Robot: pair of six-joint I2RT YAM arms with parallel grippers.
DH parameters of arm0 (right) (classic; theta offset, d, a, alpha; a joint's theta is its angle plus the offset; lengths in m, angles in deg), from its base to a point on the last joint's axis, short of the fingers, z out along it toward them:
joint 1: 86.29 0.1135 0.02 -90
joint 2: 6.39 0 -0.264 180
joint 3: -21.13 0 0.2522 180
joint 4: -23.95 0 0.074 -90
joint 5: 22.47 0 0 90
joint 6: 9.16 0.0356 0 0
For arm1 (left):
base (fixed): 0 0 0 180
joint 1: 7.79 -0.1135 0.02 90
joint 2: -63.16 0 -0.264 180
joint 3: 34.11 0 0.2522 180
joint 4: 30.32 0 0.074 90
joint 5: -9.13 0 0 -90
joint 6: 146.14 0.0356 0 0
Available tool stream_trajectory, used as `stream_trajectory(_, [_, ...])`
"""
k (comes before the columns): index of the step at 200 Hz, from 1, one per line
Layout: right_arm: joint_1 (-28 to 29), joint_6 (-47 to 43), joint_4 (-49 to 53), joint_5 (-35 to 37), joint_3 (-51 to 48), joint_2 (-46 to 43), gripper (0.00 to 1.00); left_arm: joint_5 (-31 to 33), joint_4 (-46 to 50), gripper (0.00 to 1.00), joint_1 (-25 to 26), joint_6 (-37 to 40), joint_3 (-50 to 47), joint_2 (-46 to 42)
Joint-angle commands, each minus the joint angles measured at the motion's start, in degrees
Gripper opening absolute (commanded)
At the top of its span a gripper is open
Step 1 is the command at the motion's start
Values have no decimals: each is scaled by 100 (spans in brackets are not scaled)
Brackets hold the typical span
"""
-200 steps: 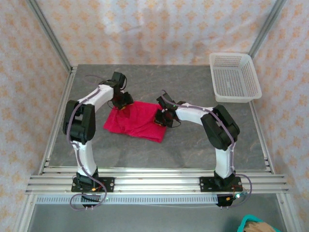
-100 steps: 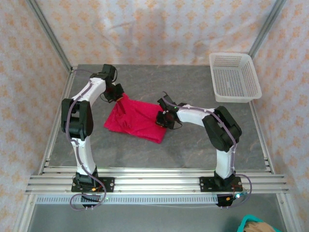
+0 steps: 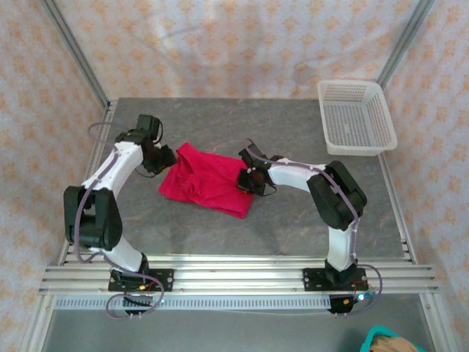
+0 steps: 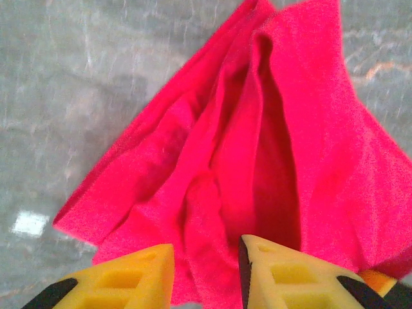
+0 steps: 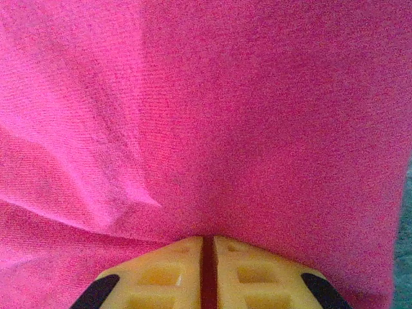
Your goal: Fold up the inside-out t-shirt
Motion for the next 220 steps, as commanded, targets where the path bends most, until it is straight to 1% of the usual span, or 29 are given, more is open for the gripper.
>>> stream_trajectory(1, [32,-94,496,161,57,170,15,-245,-337,34,178,4,-406,94])
stream_trajectory(22, [45,-77,477,150,68,186,15,-527,-656,34,262,-56,-531,245])
stream_trajectory(25, [49,-77,477,150,68,182,15,-553,-688,34,271,-199,-520,273])
stream_trajectory(35, [57,-77,477,158,64,171,15,-621,-781,34,327,-264,-476,361])
stream_trajectory(57, [60,-85,508,168,51,143,15,-645,-862,37,449,-313,-335,579])
stream_trajectory(88, [58,-94,513,150,60,142,15,-554,-945,36,517,-333,-302,949])
stream_trajectory(102, [58,-94,512,133,77,145,15,-413,-919,30,512,-306,-341,1044])
stream_trajectory(107, [58,-103,517,124,86,145,15,-375,-906,25,513,-294,-353,1054])
stream_trajectory(115, [58,-112,529,128,95,160,15,-279,-840,14,509,-281,-353,1040])
stream_trajectory(122, [58,-118,543,142,95,159,15,-193,-759,5,502,-268,-350,978])
stream_trajectory(128, [58,-121,561,161,101,170,15,-118,-675,0,490,-254,-355,888])
stream_trajectory(148, [58,-107,722,348,82,202,14,403,-255,0,393,-217,-418,388])
stream_trajectory(161, [57,-78,828,540,-2,175,12,856,170,0,202,-230,-491,45])
stream_trajectory(171, [58,-35,825,636,-98,148,11,1058,329,0,50,-287,-670,-218])
stream_trajectory(194, [58,2,808,662,-195,134,11,1121,245,0,-35,-470,-1289,-773])
stream_trajectory(220, [58,13,794,627,-195,108,10,1003,86,0,-45,-617,-1797,-880])
